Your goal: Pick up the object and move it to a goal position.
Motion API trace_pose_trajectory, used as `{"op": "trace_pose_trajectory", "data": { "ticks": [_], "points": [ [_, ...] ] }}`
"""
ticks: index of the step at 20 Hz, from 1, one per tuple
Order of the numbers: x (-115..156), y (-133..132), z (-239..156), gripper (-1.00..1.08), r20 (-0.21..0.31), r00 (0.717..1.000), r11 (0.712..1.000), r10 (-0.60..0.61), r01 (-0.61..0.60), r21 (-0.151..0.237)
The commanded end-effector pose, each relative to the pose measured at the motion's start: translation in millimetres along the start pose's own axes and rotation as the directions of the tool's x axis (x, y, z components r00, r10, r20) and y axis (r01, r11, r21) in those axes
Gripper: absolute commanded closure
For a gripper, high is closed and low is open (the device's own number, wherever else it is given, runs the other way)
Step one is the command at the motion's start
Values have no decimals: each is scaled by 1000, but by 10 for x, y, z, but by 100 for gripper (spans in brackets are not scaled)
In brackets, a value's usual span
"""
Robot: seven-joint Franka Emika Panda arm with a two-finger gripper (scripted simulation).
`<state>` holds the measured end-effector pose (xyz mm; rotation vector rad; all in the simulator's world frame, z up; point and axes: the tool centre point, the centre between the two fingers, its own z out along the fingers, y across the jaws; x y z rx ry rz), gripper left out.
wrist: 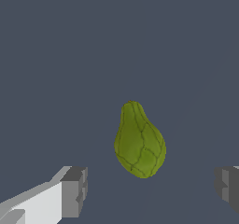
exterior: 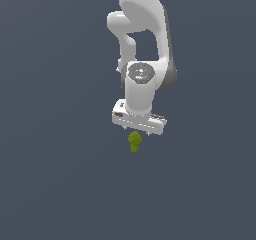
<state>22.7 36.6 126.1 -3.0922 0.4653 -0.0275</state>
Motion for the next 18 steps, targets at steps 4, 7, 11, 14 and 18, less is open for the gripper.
{"op": "trace_pose_trajectory", "data": {
  "ticks": [4, 7, 11, 14, 18],
  "points": [
    [20, 39, 197, -92, 8, 993, 993, 121, -121, -10],
    [26, 56, 270, -92, 10, 986, 986, 165, -165, -14],
    [30, 70, 331, -92, 11, 979, 979, 202, -202, -18],
    [32, 74, 350, -92, 11, 977, 977, 213, -213, -20],
    [29, 73, 363, -92, 12, 978, 978, 209, -209, -20]
  ]
}}
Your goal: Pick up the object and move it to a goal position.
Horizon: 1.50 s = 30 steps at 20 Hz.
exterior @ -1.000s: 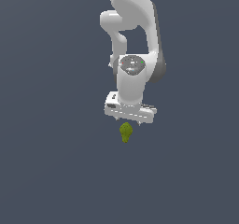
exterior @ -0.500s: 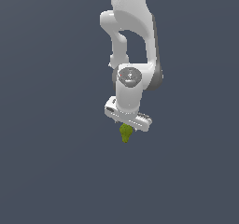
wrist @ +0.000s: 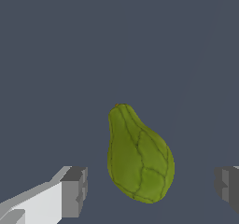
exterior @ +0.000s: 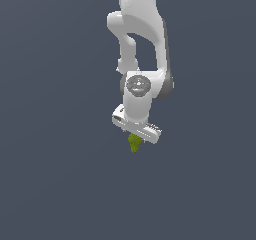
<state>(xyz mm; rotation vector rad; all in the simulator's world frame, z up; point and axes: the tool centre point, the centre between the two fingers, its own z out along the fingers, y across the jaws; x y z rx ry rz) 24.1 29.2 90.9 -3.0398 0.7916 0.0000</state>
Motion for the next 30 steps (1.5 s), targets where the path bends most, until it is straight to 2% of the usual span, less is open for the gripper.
{"op": "trace_pose_trajectory", "data": {
  "ticks": [1, 10, 15, 16, 30],
  "points": [
    [0, 2, 30, -92, 0, 1000, 1000, 0, 0, 0],
    [-10, 9, 437, -92, 0, 1000, 1000, 5, -5, 0],
    [1, 2, 500, -92, 0, 1000, 1000, 5, -5, 0],
    [1, 2, 500, 108, 0, 1000, 1000, 5, -5, 0],
    [43, 17, 430, 108, -7, 1000, 1000, 0, 0, 5]
  ]
}}
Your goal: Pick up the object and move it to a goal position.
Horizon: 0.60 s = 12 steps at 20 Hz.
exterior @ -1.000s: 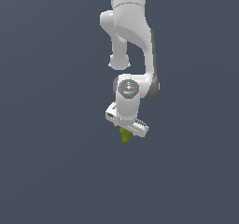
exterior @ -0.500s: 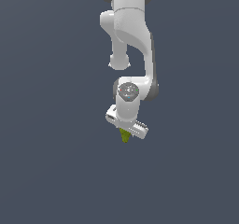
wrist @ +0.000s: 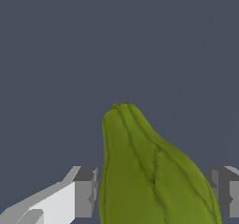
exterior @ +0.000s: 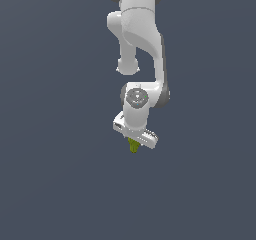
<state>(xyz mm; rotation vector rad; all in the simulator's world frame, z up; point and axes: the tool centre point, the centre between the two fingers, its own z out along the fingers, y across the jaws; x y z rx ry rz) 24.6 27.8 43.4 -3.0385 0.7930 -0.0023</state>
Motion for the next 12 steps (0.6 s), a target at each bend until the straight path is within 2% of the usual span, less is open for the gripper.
{"op": "trace_pose_trajectory", "data": {
  "ticks": [1, 6, 12],
  "points": [
    [58, 18, -81, 108, -10, 1000, 1000, -4, 4, 7],
    [264, 107, -384, 108, -45, 999, 999, -24, 25, 30],
    [645, 288, -995, 108, -114, 992, 995, -61, 69, 75]
  ]
}}
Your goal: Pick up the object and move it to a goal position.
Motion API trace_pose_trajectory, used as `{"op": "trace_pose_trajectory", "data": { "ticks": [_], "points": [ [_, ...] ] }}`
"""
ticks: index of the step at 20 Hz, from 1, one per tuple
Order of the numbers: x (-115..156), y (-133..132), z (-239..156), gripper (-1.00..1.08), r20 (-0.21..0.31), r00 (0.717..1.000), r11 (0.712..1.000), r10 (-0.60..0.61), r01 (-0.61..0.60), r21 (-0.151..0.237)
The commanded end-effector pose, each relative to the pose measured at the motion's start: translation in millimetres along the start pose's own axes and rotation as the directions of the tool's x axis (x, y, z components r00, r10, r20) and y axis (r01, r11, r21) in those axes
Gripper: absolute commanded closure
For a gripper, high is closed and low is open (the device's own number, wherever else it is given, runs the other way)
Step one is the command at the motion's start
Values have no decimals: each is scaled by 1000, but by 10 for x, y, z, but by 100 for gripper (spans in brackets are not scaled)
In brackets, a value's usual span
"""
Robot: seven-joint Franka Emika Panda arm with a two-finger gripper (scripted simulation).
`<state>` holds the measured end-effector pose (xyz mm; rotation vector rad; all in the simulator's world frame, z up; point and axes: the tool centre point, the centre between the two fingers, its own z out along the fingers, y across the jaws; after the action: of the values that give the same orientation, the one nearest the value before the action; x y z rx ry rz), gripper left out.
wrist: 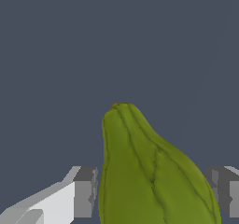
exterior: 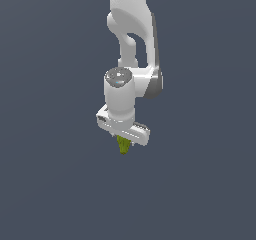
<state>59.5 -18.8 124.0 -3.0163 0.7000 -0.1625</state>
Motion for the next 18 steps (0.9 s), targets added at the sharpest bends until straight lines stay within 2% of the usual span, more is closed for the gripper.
{"op": "trace_pose_trajectory", "data": {
  "ticks": [1, 9, 18],
  "points": [
    [208, 82, -304, 108, -36, 999, 1000, -19, 20, 23],
    [872, 394, -1399, 108, -158, 984, 989, -84, 101, 105],
    [1460, 764, -2586, 108, -287, 948, 964, -138, 195, 182]
  ]
}}
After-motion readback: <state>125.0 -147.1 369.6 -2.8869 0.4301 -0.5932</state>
